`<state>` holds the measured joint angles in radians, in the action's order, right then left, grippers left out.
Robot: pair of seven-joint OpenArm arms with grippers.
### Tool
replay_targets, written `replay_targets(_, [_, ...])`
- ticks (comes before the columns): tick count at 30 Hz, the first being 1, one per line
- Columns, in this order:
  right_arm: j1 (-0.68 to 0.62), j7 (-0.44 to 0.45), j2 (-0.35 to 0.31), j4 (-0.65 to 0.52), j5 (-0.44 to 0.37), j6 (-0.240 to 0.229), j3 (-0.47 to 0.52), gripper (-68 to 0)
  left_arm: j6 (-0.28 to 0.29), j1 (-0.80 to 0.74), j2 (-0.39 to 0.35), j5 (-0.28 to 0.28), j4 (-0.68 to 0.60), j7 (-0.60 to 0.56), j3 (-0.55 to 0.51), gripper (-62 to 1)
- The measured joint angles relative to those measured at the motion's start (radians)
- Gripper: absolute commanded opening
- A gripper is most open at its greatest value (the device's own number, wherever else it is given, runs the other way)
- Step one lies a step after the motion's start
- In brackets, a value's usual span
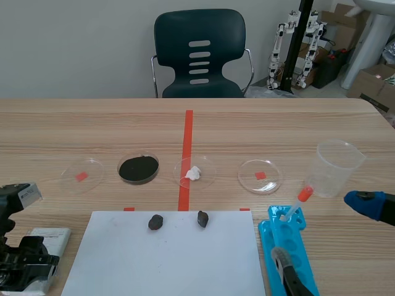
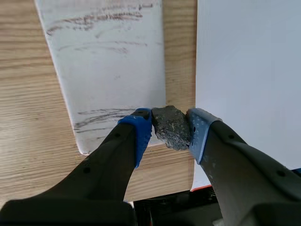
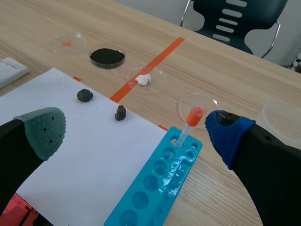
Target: Rub the mineral on the streak plate below the first streak
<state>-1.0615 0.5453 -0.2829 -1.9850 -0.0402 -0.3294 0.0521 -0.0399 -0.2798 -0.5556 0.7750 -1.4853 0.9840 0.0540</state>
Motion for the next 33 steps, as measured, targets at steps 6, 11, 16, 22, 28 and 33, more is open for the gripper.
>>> replay_targets(6, [0.0, 0.0, 0.0, 0.0, 0.0, 0.0, 0.0, -5.2, 0.0, -0.11, -0.015, -0.011, -0.201, -0.264, -0.06, -52.4])
replay_targets(11, [0.0, 0.0, 0.0, 0.0, 0.0, 0.0, 0.0, -5.2, 0.001, -0.218, -0.015, -0.027, -0.328, -0.411, -0.104, -52.4])
replay_targets(16, [0.0, 0.0, 0.0, 0.0, 0.0, 0.0, 0.0, -5.2, 0.008, -0.31, -0.015, -0.035, -0.409, -0.533, -0.13, -52.4])
replay_targets(22, [0.0, 0.0, 0.0, 0.0, 0.0, 0.0, 0.0, -5.2, 0.1, -0.425, -0.015, -0.063, -0.472, -0.666, -0.13, -52.4])
replay_targets(28, [0.0, 0.0, 0.0, 0.0, 0.0, 0.0, 0.0, -5.2, 0.195, -0.51, -0.015, -0.186, -0.485, -0.826, -0.13, -52.4])
replay_targets(33, [0.0, 0.0, 0.0, 0.0, 0.0, 0.0, 0.0, -5.2, 0.215, -0.563, -0.015, -0.258, -0.485, -0.911, -0.13, -52.4])
